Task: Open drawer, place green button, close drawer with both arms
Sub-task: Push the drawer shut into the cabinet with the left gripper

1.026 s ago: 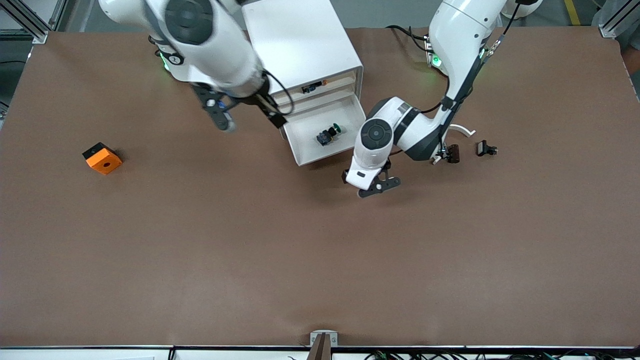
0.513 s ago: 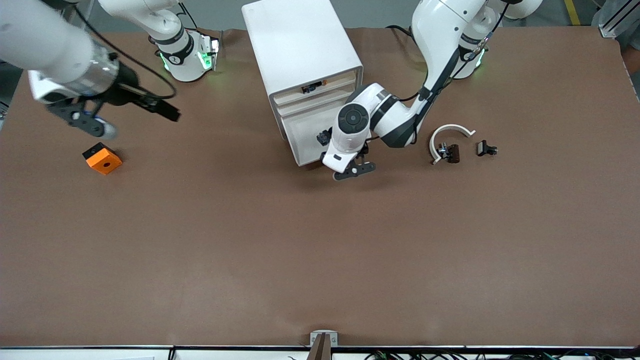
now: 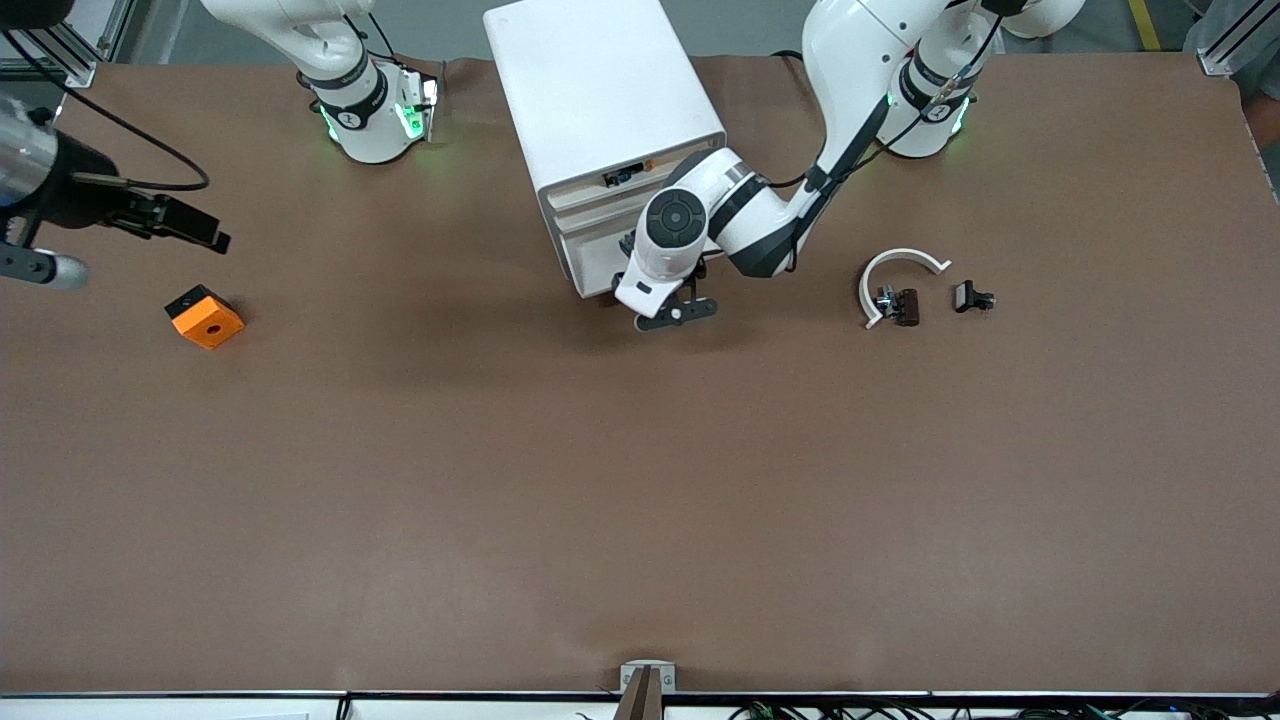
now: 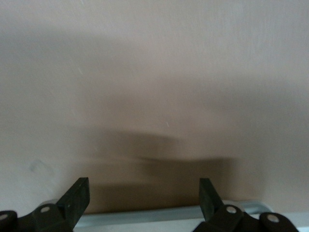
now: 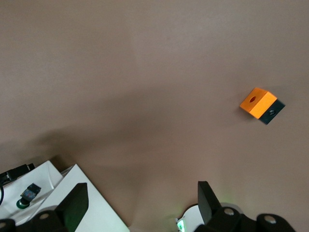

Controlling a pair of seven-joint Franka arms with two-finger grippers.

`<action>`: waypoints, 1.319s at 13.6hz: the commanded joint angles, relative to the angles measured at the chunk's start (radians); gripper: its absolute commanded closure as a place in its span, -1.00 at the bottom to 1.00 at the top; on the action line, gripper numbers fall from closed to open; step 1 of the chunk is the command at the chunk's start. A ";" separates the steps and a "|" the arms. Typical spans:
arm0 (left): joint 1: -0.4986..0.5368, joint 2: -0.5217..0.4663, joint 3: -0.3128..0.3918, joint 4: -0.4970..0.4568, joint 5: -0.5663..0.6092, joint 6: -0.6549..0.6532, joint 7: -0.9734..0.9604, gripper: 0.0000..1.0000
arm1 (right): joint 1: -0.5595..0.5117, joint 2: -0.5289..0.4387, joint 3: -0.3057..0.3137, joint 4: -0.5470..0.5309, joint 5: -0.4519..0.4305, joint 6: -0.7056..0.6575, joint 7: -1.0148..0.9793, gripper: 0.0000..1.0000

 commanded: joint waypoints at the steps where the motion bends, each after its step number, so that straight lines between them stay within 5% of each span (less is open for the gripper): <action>1: 0.002 0.001 -0.032 0.004 -0.057 -0.015 -0.012 -1.00 | -0.067 -0.019 0.020 -0.046 -0.010 0.028 -0.080 -1.00; 13: -0.026 0.025 -0.031 0.028 -0.128 -0.075 -0.111 -1.00 | -0.090 -0.019 0.021 0.059 -0.070 0.022 -0.117 -1.00; 18: 0.193 0.018 -0.003 0.111 0.008 -0.122 -0.103 -1.00 | -0.092 -0.019 0.020 0.059 -0.074 0.023 -0.110 -1.00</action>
